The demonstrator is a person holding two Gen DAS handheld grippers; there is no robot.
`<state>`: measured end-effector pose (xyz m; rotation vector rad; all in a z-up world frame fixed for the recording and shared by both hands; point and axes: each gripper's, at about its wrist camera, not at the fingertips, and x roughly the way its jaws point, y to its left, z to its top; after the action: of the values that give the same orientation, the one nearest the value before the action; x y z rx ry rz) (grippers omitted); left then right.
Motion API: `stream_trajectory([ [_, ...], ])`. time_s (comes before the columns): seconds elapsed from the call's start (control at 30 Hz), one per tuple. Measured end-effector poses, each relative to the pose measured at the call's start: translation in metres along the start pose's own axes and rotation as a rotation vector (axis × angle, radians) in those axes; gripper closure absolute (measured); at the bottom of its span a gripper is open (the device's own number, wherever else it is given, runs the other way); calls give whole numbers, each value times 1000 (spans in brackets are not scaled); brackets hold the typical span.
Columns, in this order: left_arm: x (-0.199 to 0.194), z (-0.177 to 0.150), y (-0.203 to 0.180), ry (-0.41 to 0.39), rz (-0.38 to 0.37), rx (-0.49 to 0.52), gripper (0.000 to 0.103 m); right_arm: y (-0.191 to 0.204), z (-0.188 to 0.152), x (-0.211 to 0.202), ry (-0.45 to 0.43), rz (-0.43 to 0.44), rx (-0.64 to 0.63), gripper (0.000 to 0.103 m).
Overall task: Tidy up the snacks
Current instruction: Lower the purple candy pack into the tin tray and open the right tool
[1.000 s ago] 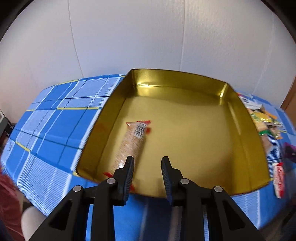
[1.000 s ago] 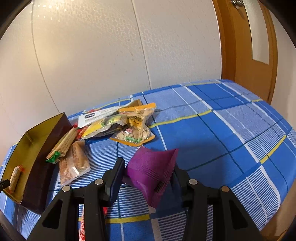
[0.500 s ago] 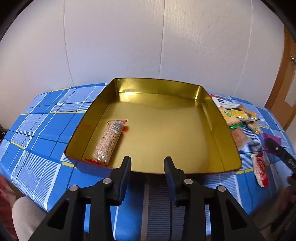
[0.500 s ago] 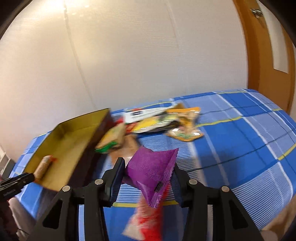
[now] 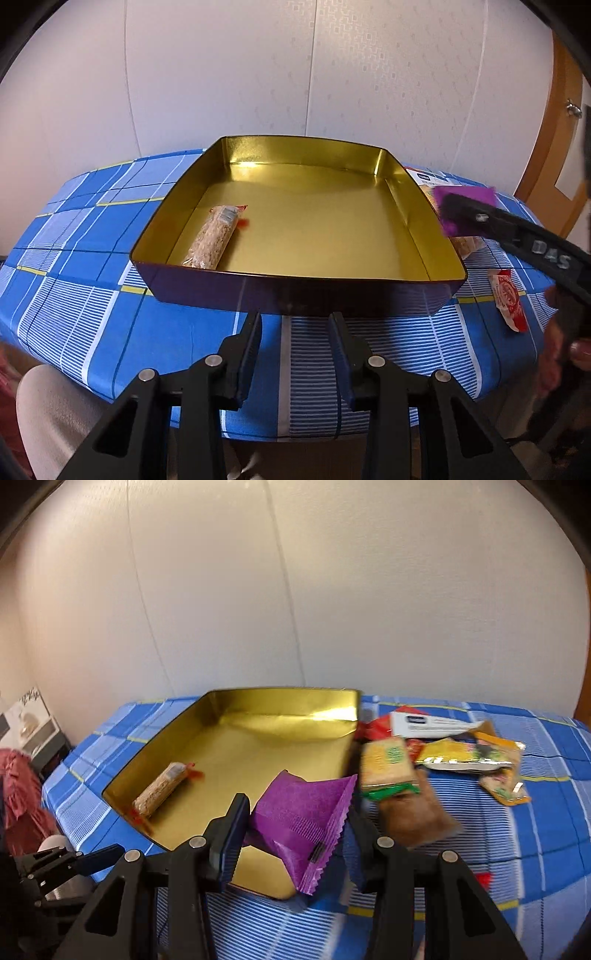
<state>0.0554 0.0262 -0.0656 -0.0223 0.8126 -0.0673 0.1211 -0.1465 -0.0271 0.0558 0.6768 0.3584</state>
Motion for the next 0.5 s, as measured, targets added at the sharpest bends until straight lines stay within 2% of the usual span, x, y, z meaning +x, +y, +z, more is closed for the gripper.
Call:
stream_trajectory([
  [0.27,2,-2,2,8,-1,-11,60,5,-2,30,69,-14,-7,55],
  [0.5,5,-5,-3,24,-3,-1,59,6,-3,33,84,-22,-23,55],
])
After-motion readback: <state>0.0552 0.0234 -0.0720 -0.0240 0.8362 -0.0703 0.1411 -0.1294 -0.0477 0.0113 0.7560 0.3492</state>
